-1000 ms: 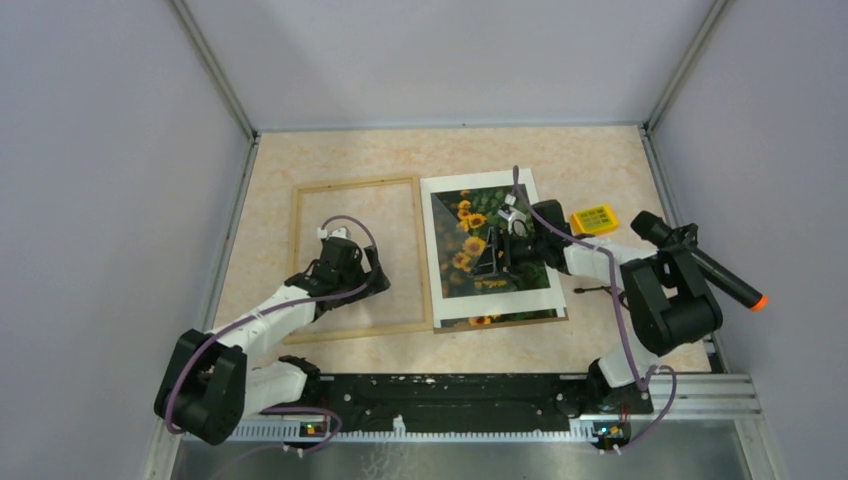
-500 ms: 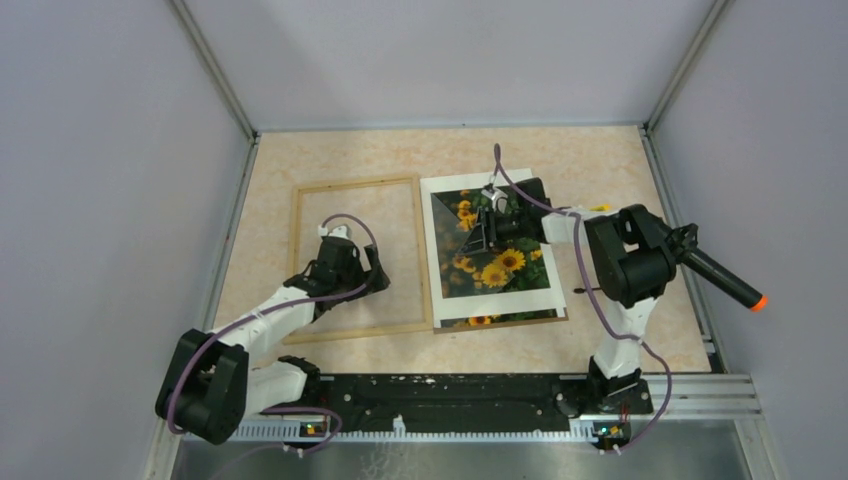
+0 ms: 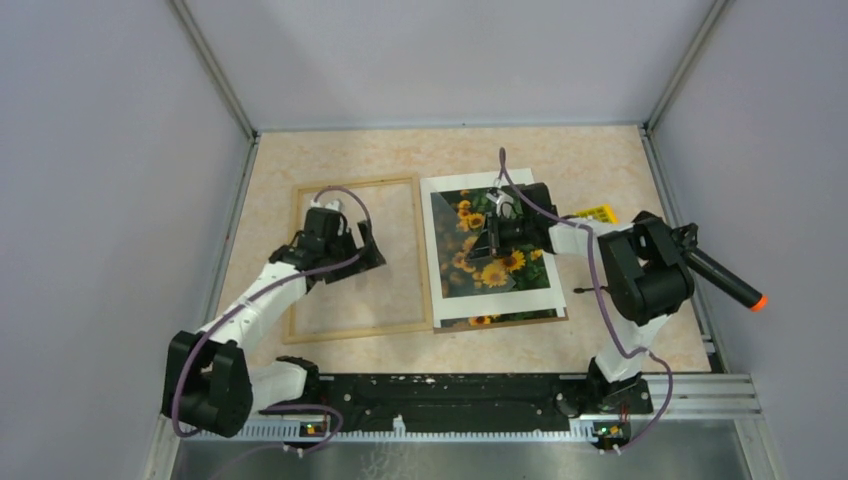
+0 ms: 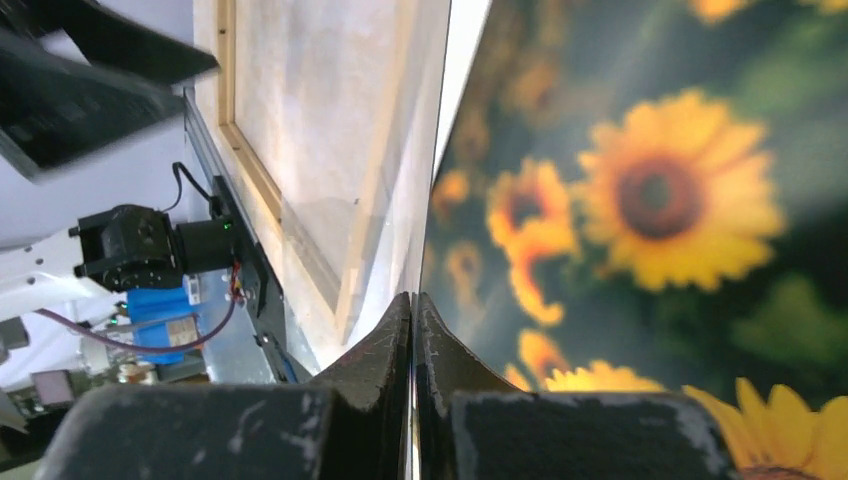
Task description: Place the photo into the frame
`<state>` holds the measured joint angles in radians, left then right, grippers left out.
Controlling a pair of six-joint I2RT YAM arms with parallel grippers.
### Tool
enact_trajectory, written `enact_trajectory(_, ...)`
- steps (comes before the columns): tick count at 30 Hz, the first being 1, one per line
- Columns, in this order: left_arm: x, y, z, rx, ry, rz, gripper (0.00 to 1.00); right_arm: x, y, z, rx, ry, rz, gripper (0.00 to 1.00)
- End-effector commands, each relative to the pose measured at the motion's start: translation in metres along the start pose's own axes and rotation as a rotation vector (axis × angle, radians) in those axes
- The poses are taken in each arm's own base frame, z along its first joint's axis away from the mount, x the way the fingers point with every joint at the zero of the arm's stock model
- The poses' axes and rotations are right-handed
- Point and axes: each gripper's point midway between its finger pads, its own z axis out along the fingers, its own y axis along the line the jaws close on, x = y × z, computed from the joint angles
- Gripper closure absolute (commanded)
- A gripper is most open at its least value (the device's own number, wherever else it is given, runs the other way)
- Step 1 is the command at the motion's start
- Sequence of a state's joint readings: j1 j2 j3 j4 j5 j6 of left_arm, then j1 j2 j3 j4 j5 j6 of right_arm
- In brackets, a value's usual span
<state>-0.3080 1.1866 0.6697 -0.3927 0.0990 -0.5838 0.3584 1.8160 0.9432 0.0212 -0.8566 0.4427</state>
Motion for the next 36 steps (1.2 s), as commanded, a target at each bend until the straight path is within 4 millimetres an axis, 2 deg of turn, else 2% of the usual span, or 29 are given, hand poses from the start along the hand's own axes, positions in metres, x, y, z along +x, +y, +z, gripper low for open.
enact_trajectory(1,-0.069,-0.012,-0.044,0.032,-0.128,-0.002,0.01,-0.017,0.052,-0.003,-0.068,-0.119,-0.222,1.0)
enact_trajectory(4,-0.105,0.009,-0.059,-0.016,-0.202,-0.077,0.01,-0.017,0.075,-0.005,-0.108,-0.151,-0.295,1.0)
enact_trajectory(8,-0.132,0.066,-0.065,-0.037,-0.247,-0.341,0.02,-0.024,0.095,-0.003,-0.174,-0.189,-0.303,1.0)
enact_trajectory(12,-0.149,0.117,-0.061,-0.072,-0.335,-0.52,0.02,-0.027,0.11,0.017,-0.208,-0.186,-0.325,1.0)
enact_trajectory(15,-0.162,0.146,-0.056,-0.172,-0.377,-0.534,0.02,-0.029,0.131,0.025,-0.273,-0.203,-0.337,1.0)
enact_trajectory(17,-0.162,0.166,-0.047,-0.252,-0.368,-0.519,0.01,-0.03,0.143,0.028,-0.3,-0.209,-0.358,1.0)
enact_trajectory(19,-0.157,0.179,-0.031,-0.26,-0.325,-0.53,0.02,-0.031,0.147,0.026,-0.303,-0.226,-0.367,1.0)
enact_trajectory(22,-0.14,0.179,-0.005,-0.186,-0.201,-0.566,0.04,-0.036,0.151,0.023,-0.306,-0.261,-0.379,1.0)
enact_trajectory(24,-0.13,0.177,0.003,-0.15,-0.189,-0.592,0.05,-0.038,0.153,0.021,-0.314,-0.286,-0.378,1.0)
enact_trajectory(28,-0.121,0.17,0.005,-0.084,-0.231,-0.583,0.03,-0.04,0.155,0.021,-0.323,-0.299,-0.36,1.0)
enact_trajectory(32,-0.104,0.163,0.013,-0.045,-0.132,-0.6,0.05,-0.044,0.157,0.017,-0.319,-0.338,-0.365,1.0)
enact_trajectory(36,-0.092,0.154,0.011,-0.006,-0.132,-0.611,0.05,-0.055,0.151,0.021,-0.31,-0.379,-0.276,1.0)
